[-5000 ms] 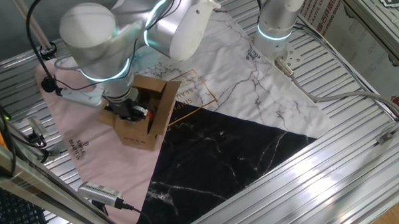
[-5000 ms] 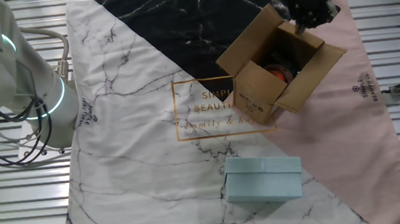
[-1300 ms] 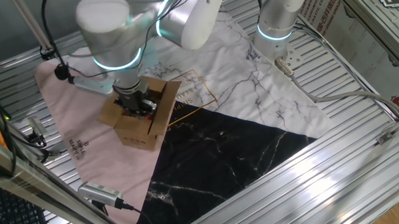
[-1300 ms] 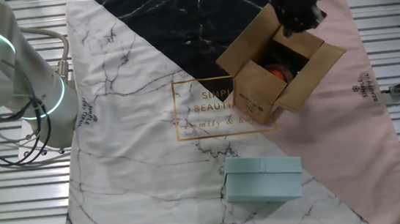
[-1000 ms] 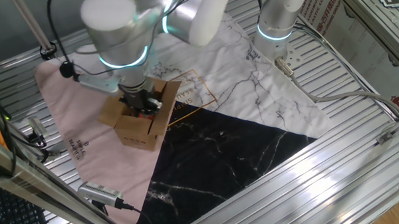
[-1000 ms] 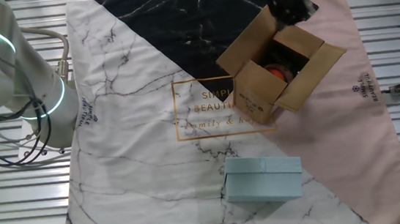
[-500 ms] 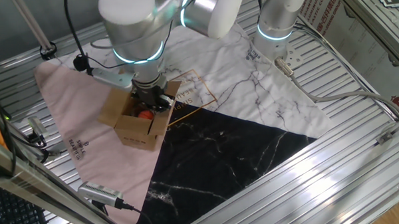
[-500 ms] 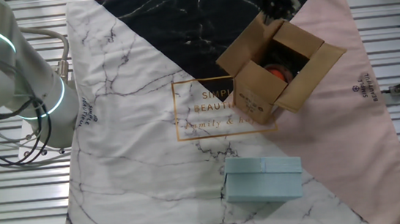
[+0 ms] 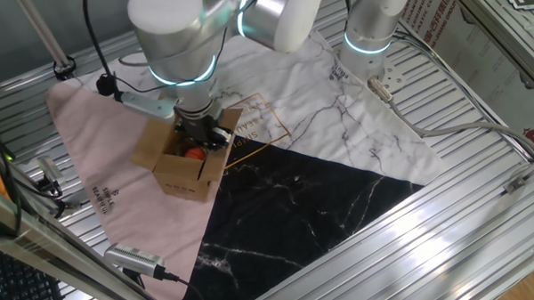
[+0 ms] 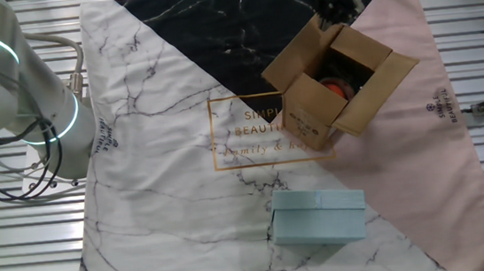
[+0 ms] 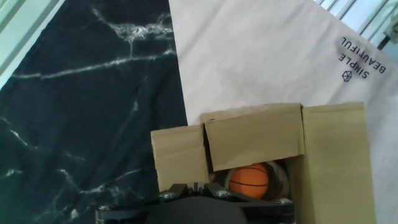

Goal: Cover the box

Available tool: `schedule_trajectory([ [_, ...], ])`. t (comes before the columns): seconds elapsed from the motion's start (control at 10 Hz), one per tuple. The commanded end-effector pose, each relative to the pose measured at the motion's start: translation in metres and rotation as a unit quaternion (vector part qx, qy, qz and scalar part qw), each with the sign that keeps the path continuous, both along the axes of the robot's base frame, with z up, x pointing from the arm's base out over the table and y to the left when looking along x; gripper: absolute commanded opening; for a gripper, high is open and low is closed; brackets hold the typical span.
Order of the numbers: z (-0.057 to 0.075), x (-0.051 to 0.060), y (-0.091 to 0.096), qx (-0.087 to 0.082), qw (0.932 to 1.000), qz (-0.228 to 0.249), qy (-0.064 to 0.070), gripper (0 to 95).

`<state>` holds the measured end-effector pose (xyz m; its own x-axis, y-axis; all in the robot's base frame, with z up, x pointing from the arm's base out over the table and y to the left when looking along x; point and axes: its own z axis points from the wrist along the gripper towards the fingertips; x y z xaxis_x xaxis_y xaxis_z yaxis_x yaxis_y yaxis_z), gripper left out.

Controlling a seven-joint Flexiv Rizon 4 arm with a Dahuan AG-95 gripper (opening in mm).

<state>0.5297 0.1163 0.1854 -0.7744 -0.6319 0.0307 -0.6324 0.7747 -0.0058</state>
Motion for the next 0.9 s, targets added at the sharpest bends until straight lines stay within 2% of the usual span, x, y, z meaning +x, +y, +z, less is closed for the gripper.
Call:
schedule_trajectory([
  [0.1,0.0000,0.0012,0.0006,0.005,1.0000,0.001,0.000,0.0],
  [0.2,0.0000,0.0012,0.0006,0.010,0.9999,0.006,-0.002,0.0],
  [0.4,0.0000,0.0012,0.0006,0.002,0.9999,0.009,-0.007,0.0],
  [0.5,0.0000,0.0012,0.0006,0.004,0.9997,0.020,-0.014,0.0],
  [0.6,0.0000,0.0012,0.0006,0.024,0.9989,0.034,-0.019,0.0],
  [0.7,0.0000,0.0012,0.0006,0.043,0.9974,0.054,-0.019,0.0],
  [0.8,0.0000,0.0012,0.0006,0.044,0.9969,0.061,-0.022,0.0],
  [0.9,0.0000,0.0012,0.0006,0.033,0.9983,0.044,-0.019,0.0],
])
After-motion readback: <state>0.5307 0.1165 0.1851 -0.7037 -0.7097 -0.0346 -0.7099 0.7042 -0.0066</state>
